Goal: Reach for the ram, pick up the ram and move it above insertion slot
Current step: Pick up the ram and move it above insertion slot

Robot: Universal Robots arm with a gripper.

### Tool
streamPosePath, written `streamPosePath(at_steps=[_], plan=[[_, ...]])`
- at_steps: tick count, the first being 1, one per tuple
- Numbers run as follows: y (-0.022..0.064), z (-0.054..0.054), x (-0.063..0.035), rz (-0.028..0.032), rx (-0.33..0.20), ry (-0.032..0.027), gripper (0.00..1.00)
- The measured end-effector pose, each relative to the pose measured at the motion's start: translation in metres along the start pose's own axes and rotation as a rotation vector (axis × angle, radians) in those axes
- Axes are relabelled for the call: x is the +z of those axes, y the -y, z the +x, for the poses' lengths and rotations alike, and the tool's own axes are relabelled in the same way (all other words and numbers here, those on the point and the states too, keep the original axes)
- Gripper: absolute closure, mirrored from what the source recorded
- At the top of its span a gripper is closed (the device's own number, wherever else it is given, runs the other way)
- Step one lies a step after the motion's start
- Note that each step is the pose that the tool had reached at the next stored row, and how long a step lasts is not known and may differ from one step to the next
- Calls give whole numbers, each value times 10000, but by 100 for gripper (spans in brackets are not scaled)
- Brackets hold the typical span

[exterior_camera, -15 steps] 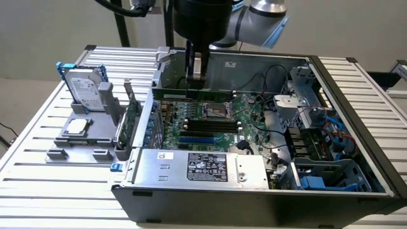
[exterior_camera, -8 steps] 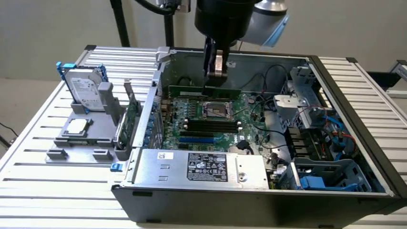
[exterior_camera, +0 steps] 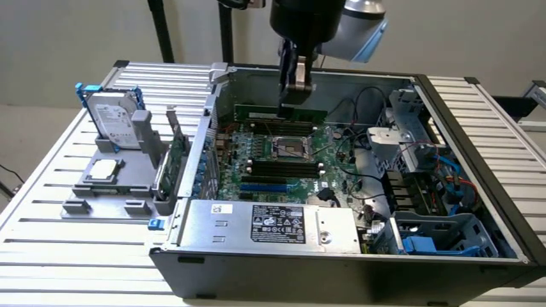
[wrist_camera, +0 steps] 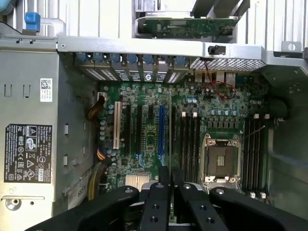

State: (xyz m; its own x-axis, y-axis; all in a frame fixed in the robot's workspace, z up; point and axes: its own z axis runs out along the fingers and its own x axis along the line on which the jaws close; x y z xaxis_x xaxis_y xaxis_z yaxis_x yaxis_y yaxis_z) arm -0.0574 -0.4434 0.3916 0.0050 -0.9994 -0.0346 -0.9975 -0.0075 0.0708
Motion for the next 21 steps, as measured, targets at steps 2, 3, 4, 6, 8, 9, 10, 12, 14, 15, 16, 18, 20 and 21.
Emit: streamPosePath(at_steps=[2, 3, 4, 6, 8, 9, 10, 12, 14, 15, 16, 18, 20, 21], plan=[[10, -39, 1, 4, 35, -5, 87], [15, -59, 1, 7, 51, -11, 87], [20, -79, 1, 13, 69, -19, 87], [30, -112, 3, 29, 107, -42, 87], [38, -142, 6, 51, 147, -73, 87], [42, -154, 8, 64, 167, -88, 87], [46, -167, 11, 80, 187, -105, 87], [51, -191, 18, 121, 224, -133, 87], [55, -216, 25, 167, 255, -153, 87], [57, -228, 28, 190, 270, -161, 87], [59, -242, 31, 215, 281, -165, 87], [62, -267, 36, 263, 302, -166, 87], [64, -292, 43, 306, 328, -165, 87], [64, -303, 47, 320, 343, -165, 87]])
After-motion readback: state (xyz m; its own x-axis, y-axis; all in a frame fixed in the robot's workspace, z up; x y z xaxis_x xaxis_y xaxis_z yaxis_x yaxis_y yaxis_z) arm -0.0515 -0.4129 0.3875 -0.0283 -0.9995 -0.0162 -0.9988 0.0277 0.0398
